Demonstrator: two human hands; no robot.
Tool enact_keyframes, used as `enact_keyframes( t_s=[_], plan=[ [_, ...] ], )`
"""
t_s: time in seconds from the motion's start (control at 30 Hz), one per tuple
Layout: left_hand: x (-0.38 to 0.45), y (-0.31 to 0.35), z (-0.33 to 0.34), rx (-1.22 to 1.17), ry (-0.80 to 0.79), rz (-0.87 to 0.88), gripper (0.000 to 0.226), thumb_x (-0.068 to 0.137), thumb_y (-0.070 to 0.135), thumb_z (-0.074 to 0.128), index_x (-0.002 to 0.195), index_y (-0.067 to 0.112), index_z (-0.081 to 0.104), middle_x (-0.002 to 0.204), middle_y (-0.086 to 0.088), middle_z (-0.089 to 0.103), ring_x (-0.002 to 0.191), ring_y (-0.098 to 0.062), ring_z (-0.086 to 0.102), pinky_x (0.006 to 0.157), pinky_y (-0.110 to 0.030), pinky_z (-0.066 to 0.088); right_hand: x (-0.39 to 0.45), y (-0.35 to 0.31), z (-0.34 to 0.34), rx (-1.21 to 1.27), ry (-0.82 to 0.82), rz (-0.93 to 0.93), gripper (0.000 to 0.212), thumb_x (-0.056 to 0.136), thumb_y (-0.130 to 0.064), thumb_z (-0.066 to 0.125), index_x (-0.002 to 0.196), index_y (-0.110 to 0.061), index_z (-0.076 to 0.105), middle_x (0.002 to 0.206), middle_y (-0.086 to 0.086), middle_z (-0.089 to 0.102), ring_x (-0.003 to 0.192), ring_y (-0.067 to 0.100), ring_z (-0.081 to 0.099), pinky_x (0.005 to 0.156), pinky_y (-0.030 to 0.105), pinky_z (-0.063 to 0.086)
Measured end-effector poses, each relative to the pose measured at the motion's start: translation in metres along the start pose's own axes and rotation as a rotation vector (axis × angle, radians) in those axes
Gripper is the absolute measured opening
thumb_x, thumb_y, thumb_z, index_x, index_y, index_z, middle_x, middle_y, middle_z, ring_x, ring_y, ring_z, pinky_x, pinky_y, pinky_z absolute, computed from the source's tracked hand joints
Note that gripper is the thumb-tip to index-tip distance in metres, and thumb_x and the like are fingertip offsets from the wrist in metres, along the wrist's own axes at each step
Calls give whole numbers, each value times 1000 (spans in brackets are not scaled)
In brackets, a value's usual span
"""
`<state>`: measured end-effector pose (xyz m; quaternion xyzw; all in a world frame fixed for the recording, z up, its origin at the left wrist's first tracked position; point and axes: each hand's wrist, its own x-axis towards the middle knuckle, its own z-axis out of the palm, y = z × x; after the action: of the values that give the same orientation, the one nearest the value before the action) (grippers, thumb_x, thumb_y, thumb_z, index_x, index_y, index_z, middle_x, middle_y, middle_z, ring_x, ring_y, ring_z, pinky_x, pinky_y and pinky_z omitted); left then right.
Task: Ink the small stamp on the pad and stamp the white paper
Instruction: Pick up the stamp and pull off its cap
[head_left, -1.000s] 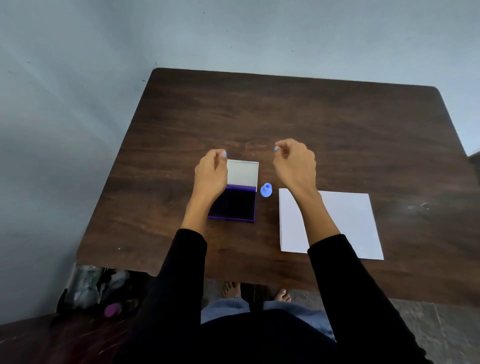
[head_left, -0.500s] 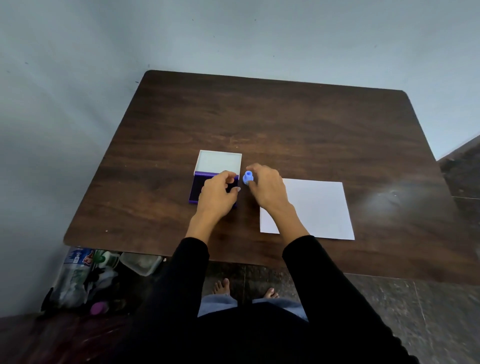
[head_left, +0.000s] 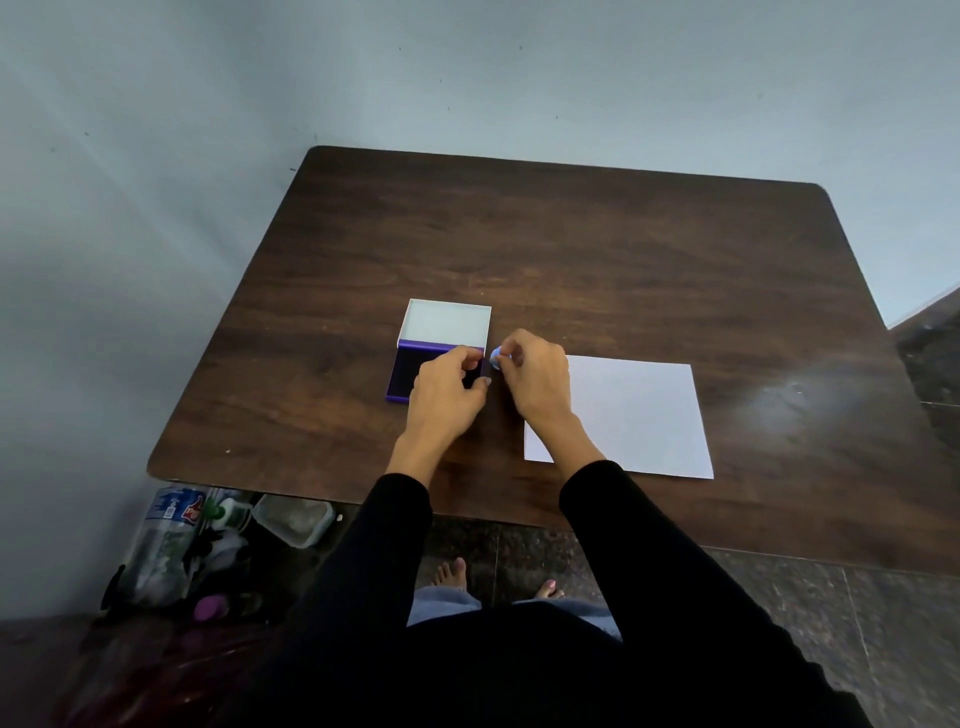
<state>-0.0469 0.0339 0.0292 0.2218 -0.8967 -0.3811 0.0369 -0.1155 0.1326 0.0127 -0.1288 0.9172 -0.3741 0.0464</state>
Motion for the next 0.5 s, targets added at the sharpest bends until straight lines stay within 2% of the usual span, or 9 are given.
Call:
enact_keyframes(
  t_s=[0.1, 0.17, 0.23, 0.33, 0.4, 0.5],
  plan=[
    [1, 1, 1, -61, 19, -29, 37, 85, 19, 68, 120, 9, 61, 120, -7, 67, 109, -20, 62, 92, -29, 46, -3, 1, -4, 276, 118, 160, 6, 77, -11, 68, 81, -10, 65, 82, 6, 72, 76, 20, 66, 69, 29, 51],
    [4, 6, 1, -231, 38, -110, 41, 86, 17, 68, 124, 6, 58, 122, -6, 64, 108, -17, 61, 93, -27, 46, 0, -2, -11, 528, 138, 324, 12, 77, -11, 68, 88, -9, 67, 85, 6, 71, 76, 17, 67, 70, 25, 54],
    [8, 12, 1, -471, 40, -225, 46, 86, 15, 67, 129, 5, 54, 126, -5, 61, 109, -14, 60, 96, -26, 47, 6, -7, -18, 764, 89, 465, 9, 81, -9, 65, 89, -11, 68, 87, 7, 70, 74, 16, 68, 66, 22, 57],
    [14, 18, 3, -709, 32, -325, 45, 86, 13, 67, 128, 7, 56, 125, -10, 62, 111, -20, 61, 94, -33, 52, 11, -10, -23, 831, 31, 491, 11, 86, -9, 62, 92, -6, 70, 91, 9, 69, 79, 18, 69, 69, 22, 58],
    [15, 20, 4, -757, 45, -321, 41, 84, 9, 68, 124, 6, 59, 122, -11, 65, 109, -20, 62, 91, -32, 54, 12, -9, -24, 852, 12, 481, 16, 87, -9, 61, 99, -3, 70, 97, 13, 69, 85, 22, 69, 75, 27, 59],
    [17, 20, 6, -794, 50, -308, 40, 82, 5, 70, 121, 5, 62, 117, -11, 67, 106, -21, 64, 90, -32, 54, 14, -9, -24, 862, -13, 461, 17, 86, -11, 63, 100, -4, 70, 99, 13, 70, 85, 22, 69, 76, 28, 59]
  ],
)
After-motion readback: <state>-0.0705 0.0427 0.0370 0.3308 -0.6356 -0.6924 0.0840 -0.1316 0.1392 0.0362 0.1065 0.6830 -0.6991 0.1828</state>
